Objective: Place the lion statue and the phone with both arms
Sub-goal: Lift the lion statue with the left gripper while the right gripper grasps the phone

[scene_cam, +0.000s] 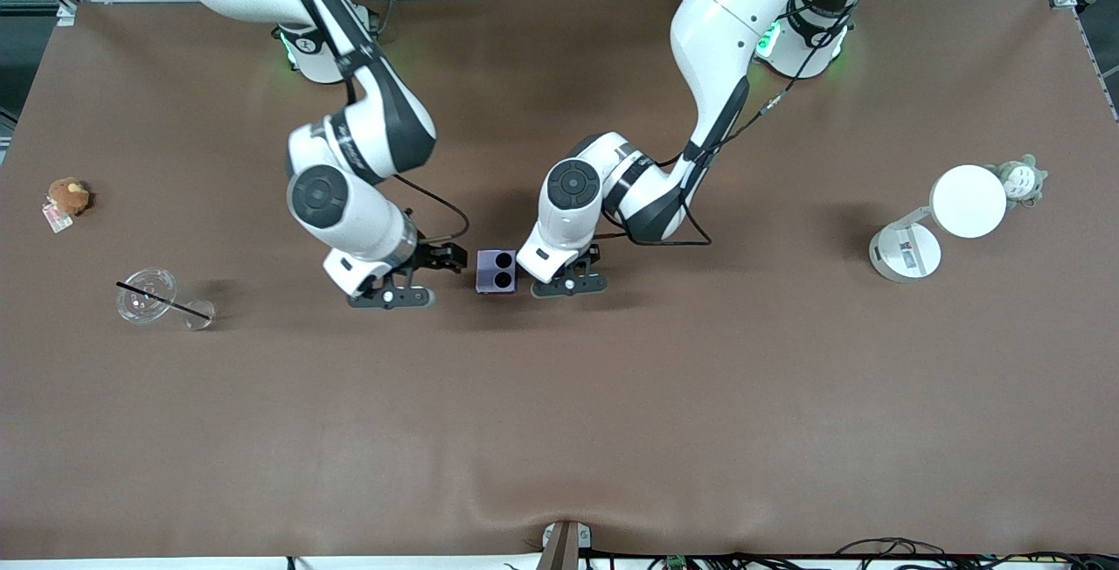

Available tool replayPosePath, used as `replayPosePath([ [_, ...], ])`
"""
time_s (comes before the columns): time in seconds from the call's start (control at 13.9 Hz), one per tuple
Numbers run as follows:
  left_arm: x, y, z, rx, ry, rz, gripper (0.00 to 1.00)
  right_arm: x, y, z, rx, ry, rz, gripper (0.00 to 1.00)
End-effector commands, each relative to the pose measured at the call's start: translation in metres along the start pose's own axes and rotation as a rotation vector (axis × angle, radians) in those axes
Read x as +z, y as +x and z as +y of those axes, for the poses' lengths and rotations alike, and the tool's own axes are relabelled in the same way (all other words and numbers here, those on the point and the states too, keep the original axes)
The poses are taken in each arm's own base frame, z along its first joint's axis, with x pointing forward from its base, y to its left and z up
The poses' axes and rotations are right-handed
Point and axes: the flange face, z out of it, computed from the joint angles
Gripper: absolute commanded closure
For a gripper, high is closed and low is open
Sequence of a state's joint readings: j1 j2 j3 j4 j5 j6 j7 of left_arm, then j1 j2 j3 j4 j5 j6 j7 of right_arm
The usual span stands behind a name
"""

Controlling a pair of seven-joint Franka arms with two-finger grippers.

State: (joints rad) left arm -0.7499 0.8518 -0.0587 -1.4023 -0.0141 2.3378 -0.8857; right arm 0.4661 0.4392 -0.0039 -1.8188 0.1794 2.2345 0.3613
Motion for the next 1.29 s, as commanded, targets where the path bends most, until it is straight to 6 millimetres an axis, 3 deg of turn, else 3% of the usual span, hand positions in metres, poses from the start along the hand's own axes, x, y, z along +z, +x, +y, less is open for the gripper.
replayPosePath([
  [0.0, -0.036, 0.031, -0.025, 0.062, 0.006, 0.023, 1.0, 0.013, -0.003, -0.013, 0.033, 0.01, 0.01, 0.0],
  [0.14, -0.051, 0.039, -0.06, 0.141, 0.076, -0.045, 1.0, 0.029, -0.004, -0.019, 0.032, 0.009, 0.016, 0.0],
  [0.29, -0.061, 0.029, -0.098, 0.122, 0.113, -0.076, 1.0, 0.052, -0.013, -0.041, 0.032, 0.002, 0.015, 0.0],
  [0.5, -0.089, 0.035, -0.159, 0.065, 0.14, -0.083, 1.0, 0.088, -0.025, -0.07, 0.065, -0.027, 0.002, 0.0],
  [0.65, -0.109, 0.043, -0.191, 0.055, 0.172, -0.05, 1.0, 0.103, -0.026, -0.078, 0.062, -0.038, -0.001, 0.0],
  [0.79, -0.122, 0.057, -0.24, 0.016, 0.194, -0.042, 1.0, 0.115, -0.027, -0.091, 0.074, -0.062, 0.011, 0.0],
  [1.01, -0.122, 0.068, -0.301, 0.02, 0.203, -0.049, 1.0, 0.116, -0.023, -0.085, 0.067, -0.096, 0.03, 0.0],
  [1.22, -0.104, 0.065, -0.346, 0.03, 0.18, -0.031, 1.0, 0.117, -0.02, -0.085, 0.054, -0.108, 0.041, 0.0],
])
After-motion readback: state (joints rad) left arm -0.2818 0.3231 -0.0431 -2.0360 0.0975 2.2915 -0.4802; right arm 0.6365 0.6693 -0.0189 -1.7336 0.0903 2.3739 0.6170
